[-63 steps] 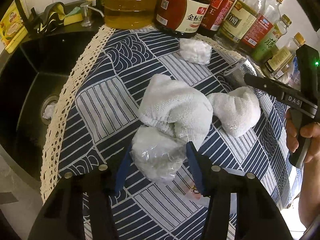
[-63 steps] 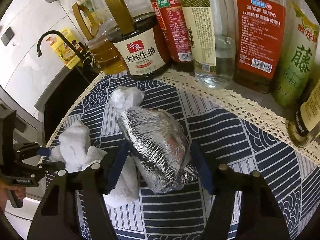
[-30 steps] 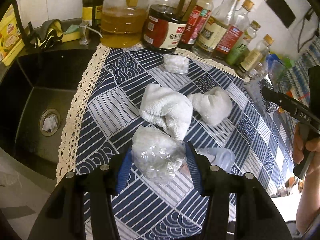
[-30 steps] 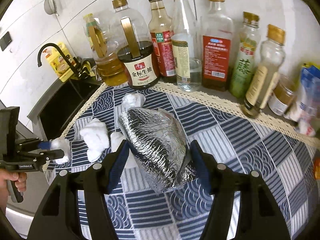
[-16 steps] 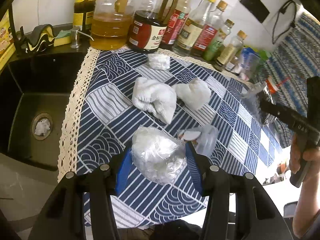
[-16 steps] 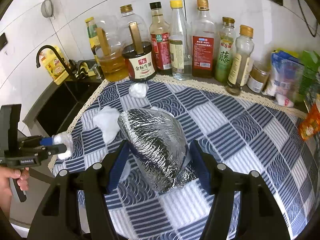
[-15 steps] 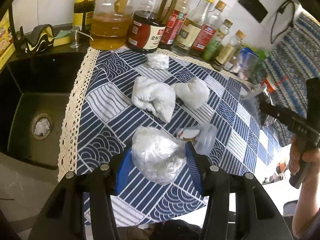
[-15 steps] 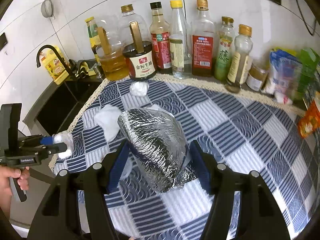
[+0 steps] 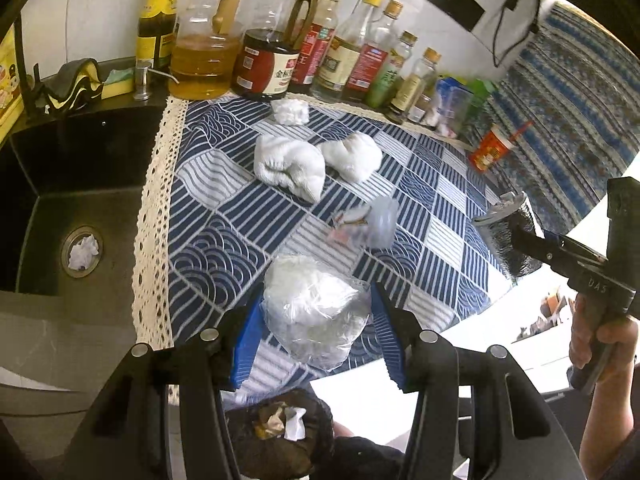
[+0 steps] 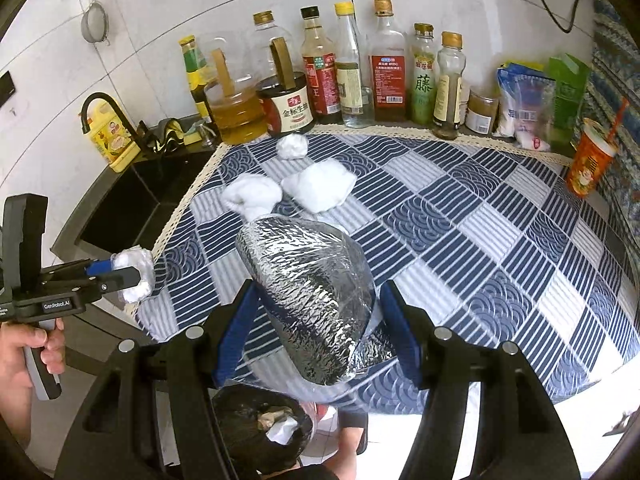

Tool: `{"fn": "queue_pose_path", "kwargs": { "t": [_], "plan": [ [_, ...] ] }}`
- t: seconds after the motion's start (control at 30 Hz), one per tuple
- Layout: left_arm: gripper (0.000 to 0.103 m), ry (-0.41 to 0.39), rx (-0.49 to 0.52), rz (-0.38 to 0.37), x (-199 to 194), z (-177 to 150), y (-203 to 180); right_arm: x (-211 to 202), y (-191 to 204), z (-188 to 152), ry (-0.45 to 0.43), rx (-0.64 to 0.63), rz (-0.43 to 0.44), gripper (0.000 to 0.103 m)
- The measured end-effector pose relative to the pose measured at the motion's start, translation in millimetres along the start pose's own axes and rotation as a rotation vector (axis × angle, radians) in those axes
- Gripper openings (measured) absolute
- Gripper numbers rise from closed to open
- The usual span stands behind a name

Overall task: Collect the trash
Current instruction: 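Carry the tissue bag in the left tool while the right tool carries the foil package down to the bin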

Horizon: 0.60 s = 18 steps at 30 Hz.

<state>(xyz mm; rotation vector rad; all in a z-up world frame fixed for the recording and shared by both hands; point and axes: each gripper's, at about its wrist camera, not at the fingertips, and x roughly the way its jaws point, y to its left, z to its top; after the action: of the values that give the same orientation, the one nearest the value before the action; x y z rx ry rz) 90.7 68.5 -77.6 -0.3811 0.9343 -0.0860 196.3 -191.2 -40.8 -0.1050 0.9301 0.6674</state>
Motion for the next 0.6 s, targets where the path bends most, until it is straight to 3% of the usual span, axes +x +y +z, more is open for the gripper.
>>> {"fn": "queue_pose_path", "kwargs": {
  "t": [0.33,0.6],
  "plan": [
    [0.050,0.031,0.028,-0.028,-18,-38,6,-9,43,-46,0.011,0.038,0.023,0.063],
    [0.050,0.064,0.025,-0.038,-14,-58,8,7,66,-78,0.073,0.043,0.071,0.063]
  ]
}}
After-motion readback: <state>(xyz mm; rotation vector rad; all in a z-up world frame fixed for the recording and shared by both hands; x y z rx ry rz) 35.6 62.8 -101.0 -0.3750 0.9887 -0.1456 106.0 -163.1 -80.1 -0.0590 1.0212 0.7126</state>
